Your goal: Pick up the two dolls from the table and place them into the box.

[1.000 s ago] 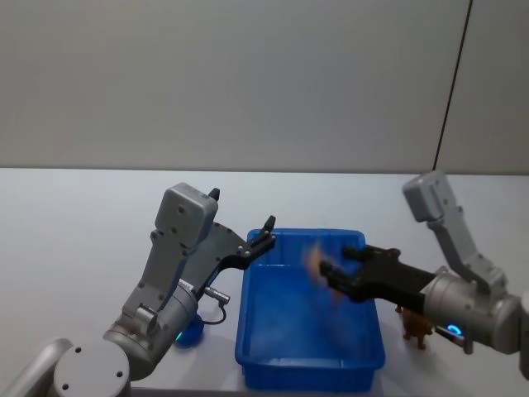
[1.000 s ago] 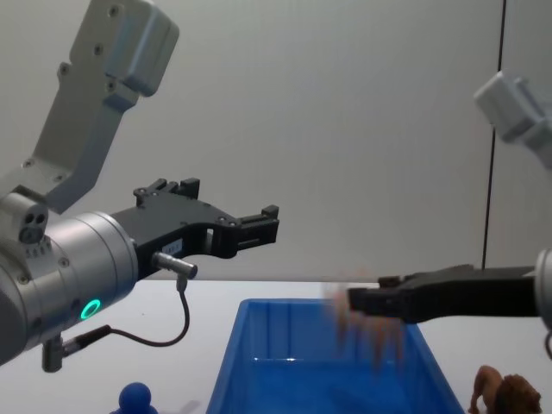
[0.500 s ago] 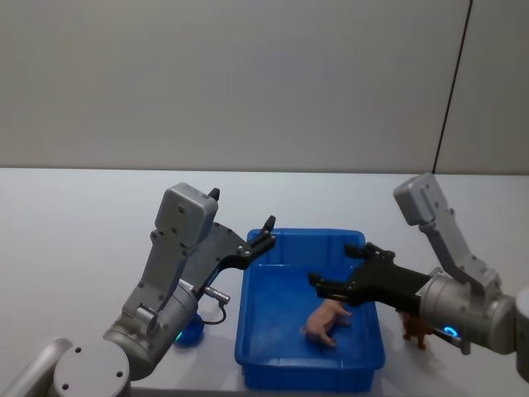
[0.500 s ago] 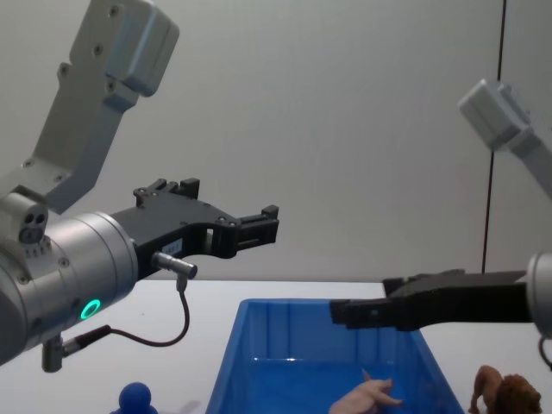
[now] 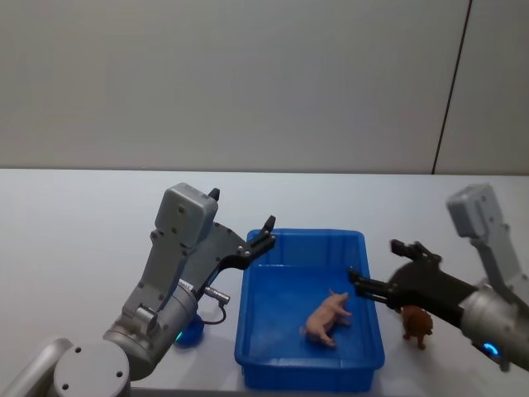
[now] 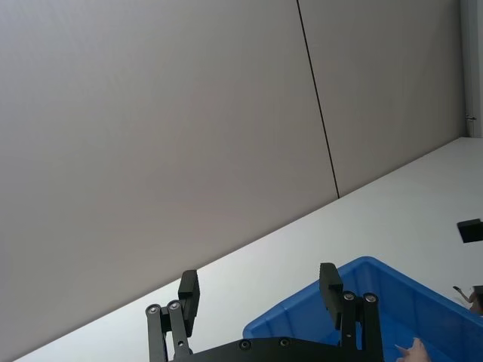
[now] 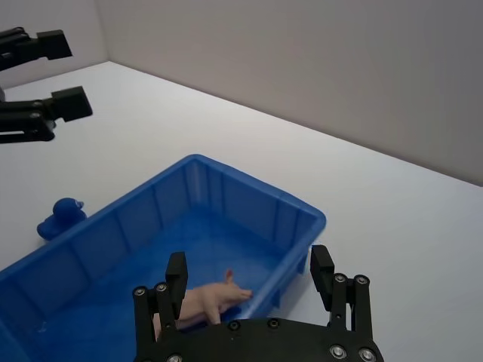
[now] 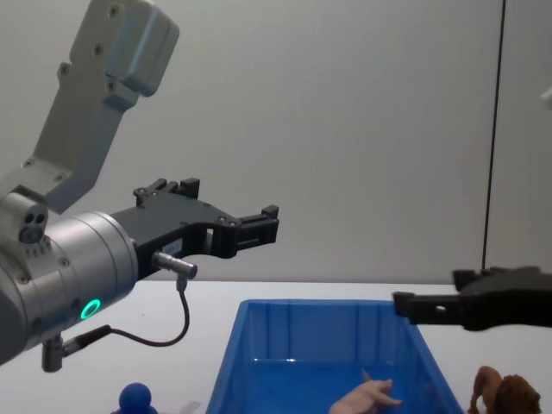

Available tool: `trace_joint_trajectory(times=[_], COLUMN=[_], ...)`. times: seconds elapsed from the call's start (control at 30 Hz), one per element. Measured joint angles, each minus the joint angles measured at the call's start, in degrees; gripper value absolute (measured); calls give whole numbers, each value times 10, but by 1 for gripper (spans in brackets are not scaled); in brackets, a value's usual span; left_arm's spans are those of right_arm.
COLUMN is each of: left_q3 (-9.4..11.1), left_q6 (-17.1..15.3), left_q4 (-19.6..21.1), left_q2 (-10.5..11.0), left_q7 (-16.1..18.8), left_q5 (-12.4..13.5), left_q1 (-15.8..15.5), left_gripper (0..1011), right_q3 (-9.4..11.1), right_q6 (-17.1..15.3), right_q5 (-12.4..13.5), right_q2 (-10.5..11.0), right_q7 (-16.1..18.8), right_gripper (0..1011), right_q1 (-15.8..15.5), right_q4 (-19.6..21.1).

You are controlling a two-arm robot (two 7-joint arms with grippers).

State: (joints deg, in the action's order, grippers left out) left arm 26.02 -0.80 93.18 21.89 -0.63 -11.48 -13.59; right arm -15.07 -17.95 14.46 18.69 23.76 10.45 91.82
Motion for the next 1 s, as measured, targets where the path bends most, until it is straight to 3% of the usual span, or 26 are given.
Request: trace_joint_trajectory(times=[0.6, 1.0], left_q3=[0, 0], left_q6=[0, 0], left_q4=[0, 0], left_q2=[0, 0], left_q7=[0, 0], left_q5=[0, 0], left_q1=[0, 0], left_gripper=[1003, 1003], right_q3=[23, 30], right_q6=[24, 37], right_q5=[61, 88], right_q2=[50, 62], right_q7=[-58, -71], right_gripper=[1001, 1001], right_q1=[-89, -113], right_q4=[44, 46])
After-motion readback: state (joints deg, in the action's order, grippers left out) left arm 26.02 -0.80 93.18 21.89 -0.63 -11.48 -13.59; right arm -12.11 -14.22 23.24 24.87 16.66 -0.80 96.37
